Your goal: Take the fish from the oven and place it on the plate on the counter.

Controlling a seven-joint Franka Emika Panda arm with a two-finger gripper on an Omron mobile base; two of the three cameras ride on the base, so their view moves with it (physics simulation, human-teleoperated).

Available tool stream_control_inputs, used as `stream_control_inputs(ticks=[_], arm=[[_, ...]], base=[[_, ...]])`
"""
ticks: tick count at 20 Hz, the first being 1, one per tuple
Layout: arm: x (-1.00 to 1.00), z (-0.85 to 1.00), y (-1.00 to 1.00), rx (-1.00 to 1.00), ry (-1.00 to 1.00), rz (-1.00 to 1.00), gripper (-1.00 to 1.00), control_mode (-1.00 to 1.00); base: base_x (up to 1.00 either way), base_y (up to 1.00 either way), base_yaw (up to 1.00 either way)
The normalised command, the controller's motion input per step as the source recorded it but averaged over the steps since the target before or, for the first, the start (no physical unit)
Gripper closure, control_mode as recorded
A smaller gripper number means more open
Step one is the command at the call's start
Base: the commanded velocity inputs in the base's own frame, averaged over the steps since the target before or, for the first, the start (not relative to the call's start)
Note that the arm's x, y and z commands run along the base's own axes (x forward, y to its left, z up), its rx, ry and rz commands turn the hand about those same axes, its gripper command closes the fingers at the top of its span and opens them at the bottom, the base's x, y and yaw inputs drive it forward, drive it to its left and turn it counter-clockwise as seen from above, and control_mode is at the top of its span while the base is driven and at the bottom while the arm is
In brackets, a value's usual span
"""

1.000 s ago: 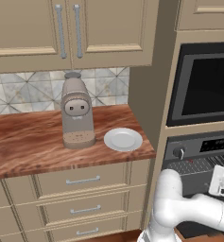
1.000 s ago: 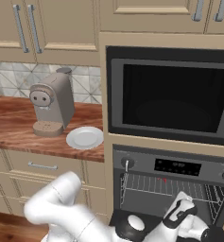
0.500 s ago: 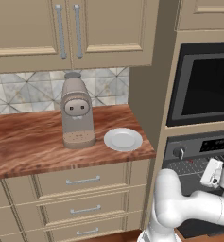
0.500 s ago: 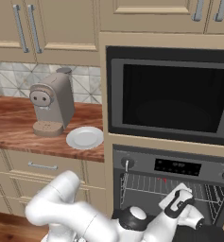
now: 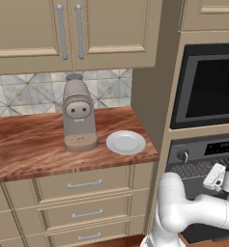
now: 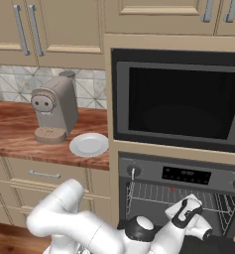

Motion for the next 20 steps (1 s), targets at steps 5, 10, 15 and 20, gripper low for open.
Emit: stream_control_inputs(ticks=[5,10,15,20], arm=[[0.0,-0.85,-0.07,0.16,-0.04,0.0,-1.0,-1.0],[-0.24,-0.46,0.0,0.03,-0.21,0.0,-1.0,-1.0],[-0.32,-0.3,0.0,0.0,-0.25,0.0,-1.0,-1.0],[-0.03,-0.52,0.0,0.0,-0.31,0.0,-1.0,-1.0]], base=[[0.0,0.0,0.0],[0.0,0.0,0.0],[0.0,0.0,0.0],[0.0,0.0,0.0]])
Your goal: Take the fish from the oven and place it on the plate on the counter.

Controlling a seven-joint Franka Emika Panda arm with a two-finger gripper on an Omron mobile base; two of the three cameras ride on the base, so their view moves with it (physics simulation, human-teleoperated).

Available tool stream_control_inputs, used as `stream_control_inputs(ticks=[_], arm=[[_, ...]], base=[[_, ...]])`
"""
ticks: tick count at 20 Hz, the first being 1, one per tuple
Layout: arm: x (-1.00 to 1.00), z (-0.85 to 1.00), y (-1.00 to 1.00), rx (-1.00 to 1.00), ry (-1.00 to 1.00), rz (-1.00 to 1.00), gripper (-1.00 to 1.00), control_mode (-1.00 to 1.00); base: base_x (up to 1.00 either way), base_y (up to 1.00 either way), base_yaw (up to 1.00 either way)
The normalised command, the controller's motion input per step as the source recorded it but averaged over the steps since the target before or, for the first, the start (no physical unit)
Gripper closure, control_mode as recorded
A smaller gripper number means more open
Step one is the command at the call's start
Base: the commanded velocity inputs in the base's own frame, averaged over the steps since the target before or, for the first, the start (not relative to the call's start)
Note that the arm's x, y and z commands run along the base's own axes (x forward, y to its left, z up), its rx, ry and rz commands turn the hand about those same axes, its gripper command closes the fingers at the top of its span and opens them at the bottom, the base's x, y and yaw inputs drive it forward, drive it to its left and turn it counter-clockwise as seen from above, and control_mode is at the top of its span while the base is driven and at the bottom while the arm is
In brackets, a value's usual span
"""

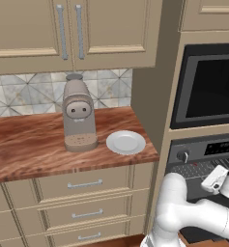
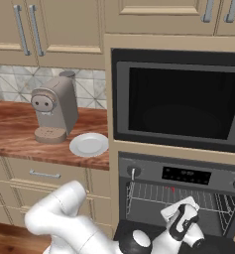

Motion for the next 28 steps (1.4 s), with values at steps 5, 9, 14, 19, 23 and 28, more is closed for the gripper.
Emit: stream_control_inputs(ticks=[5,9,14,19,23,28], arm=[[-0.02,-0.81,-0.01,0.0,-0.31,0.0,-1.0,-1.0],[-0.5,-0.36,-0.08,0.0,-0.17,0.0,-1.0,-1.0],[-0.43,-0.2,-0.29,0.0,-0.1,0.0,-1.0,-1.0],[-0.09,-0.23,-0.41,-0.07,-0.03,-0.04,-1.0,-1.0],[0.0,-0.23,-0.3,-0.23,0.03,-0.09,-1.0,-1.0],[0.0,-0.45,-0.24,-0.25,0.13,-0.14,-1.0,-1.0]], base=[[0.0,0.0,0.0],[0.0,0.0,0.0],[0.0,0.0,0.0],[0.0,0.0,0.0],[0.0,0.0,0.0],[0.0,0.0,0.0]])
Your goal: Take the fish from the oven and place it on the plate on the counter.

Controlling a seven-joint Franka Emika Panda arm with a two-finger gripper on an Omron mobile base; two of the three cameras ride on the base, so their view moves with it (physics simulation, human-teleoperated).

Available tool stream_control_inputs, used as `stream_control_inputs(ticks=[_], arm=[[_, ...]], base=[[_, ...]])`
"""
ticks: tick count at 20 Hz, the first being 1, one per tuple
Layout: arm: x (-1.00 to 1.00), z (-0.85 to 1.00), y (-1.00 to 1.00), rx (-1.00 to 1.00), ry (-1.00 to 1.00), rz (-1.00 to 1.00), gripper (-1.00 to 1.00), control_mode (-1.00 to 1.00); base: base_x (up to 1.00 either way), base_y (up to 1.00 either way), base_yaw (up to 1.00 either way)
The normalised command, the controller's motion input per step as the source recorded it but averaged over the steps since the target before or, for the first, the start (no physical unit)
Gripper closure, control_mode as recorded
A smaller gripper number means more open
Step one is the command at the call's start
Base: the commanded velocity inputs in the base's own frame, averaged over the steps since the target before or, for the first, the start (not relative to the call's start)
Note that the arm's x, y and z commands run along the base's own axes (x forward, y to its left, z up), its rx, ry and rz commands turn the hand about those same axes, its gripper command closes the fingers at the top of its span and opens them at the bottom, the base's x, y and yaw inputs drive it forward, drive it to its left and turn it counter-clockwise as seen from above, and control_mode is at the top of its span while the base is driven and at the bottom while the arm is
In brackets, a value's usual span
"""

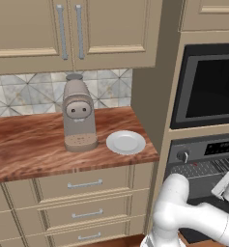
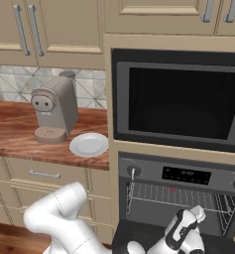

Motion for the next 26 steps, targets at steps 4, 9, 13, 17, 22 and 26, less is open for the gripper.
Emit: stream_control_inputs(ticks=[4,9,13,17,22,26], arm=[[0.04,-0.9,-0.02,-0.08,0.06,-0.05,-1.0,-1.0],[0.27,-0.87,0.0,0.0,-0.05,0.0,-1.0,-1.0],[0.13,-0.71,0.0,0.0,-0.11,0.0,-1.0,-1.0],[0.0,-0.51,0.0,0.0,-0.09,0.0,-1.0,-1.0],[0.0,-0.62,-0.01,0.04,-0.12,0.01,-1.0,-1.0],[0.03,-0.71,0.0,0.11,-0.14,0.05,-1.0,-1.0]], base=[[0.0,0.0,0.0],[0.0,0.0,0.0],[0.0,0.0,0.0],[0.0,0.0,0.0],[0.0,0.0,0.0],[0.0,0.0,0.0]])
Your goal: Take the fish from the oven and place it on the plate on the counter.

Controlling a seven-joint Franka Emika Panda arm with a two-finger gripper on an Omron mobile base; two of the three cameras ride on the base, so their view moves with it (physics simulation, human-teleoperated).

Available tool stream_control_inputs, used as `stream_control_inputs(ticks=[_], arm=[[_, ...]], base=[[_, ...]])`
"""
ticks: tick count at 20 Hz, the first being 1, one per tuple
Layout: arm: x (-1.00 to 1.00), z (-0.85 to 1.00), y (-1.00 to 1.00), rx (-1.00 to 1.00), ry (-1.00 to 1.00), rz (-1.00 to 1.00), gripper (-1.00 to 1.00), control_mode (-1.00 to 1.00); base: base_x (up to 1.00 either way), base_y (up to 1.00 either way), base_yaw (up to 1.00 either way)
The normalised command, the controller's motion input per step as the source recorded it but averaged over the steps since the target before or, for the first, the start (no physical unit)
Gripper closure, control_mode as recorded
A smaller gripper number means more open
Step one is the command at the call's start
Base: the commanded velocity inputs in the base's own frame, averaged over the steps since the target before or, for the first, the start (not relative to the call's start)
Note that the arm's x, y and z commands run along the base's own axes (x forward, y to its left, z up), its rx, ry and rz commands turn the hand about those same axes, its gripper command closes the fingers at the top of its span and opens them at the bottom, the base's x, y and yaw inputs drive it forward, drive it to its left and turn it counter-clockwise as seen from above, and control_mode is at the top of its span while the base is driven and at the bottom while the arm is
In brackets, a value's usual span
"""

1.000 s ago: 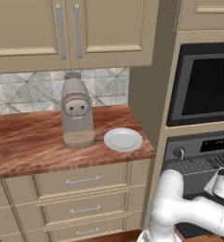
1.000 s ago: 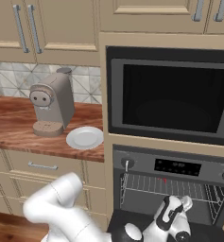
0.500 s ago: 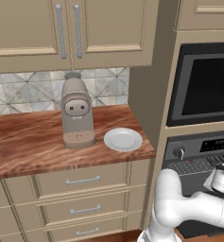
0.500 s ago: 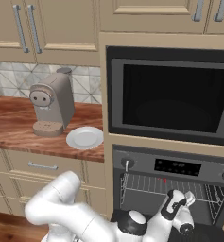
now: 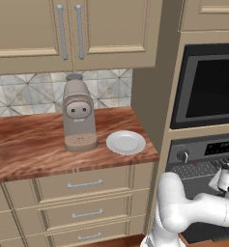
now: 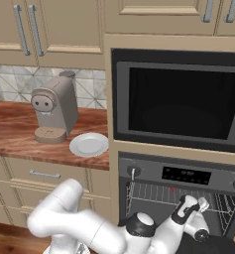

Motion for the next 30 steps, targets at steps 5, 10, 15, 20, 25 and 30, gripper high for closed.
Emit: stream_control_inputs(ticks=[5,10,15,20,25,30], arm=[[0.0,-0.68,0.0,0.14,-0.13,0.14,-1.0,-1.0],[-0.13,-0.65,0.0,0.13,-0.13,0.23,-1.0,-1.0],[-0.04,-0.74,0.0,0.12,-0.21,0.16,-1.0,-1.0],[0.0,-0.94,0.0,0.17,-0.31,0.06,-1.0,-1.0],[-0.24,-1.0,-0.08,0.22,-0.32,0.0,-1.0,-1.0],[-0.37,-1.0,-0.12,0.24,-0.34,0.0,-1.0,-1.0]], base=[[0.0,0.0,0.0],[0.0,0.0,0.0],[0.0,0.0,0.0],[0.0,0.0,0.0],[0.0,0.0,0.0],[0.0,0.0,0.0]])
